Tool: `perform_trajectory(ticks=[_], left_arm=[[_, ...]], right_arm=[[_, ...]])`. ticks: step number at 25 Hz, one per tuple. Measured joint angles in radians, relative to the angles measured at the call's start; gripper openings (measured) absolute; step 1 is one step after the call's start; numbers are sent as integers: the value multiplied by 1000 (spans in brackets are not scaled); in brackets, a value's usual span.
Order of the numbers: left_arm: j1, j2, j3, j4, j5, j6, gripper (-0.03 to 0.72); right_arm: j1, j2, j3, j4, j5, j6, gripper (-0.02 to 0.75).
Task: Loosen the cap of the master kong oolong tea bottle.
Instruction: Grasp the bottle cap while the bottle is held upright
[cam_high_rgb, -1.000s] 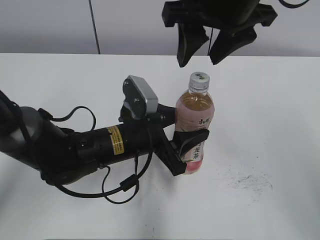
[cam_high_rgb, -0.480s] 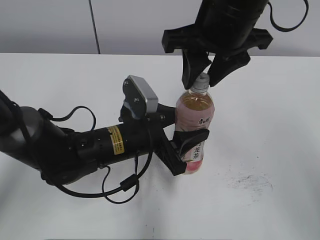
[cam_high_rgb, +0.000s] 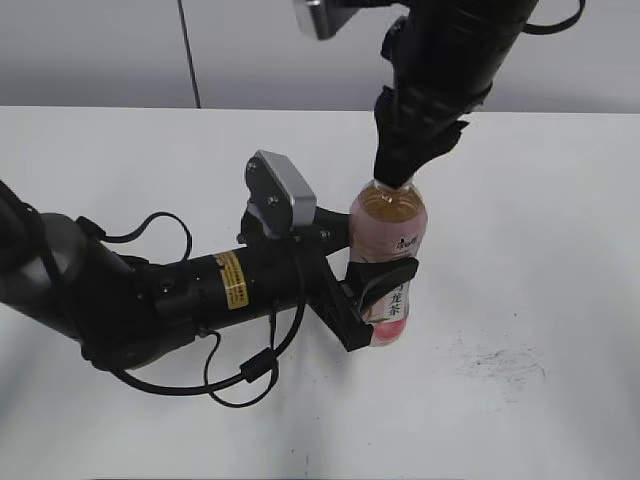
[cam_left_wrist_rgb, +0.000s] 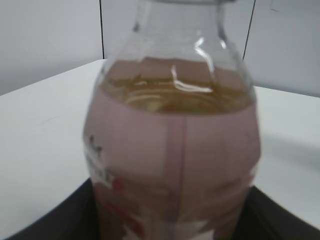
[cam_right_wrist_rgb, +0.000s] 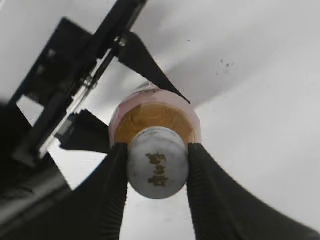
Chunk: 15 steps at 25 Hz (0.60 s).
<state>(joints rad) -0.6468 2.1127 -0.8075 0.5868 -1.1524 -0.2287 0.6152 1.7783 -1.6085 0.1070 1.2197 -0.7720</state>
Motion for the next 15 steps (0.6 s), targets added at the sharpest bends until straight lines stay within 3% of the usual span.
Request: perform_trajectory(ticks=[2,4,11,15], left_arm=[[0,0,0,1,0,2,396],[0,0,0,4,-1,5,396],[0,0,0,5,-2,7,396],[0,0,0,4,-2,1,396]], right_arm=[[0,0,0,2,0,-280,272],[0,0,0,3,1,-438,272],[0,-1,0,5,1,-528,277],[0,-1,0,3,1,-460,471]])
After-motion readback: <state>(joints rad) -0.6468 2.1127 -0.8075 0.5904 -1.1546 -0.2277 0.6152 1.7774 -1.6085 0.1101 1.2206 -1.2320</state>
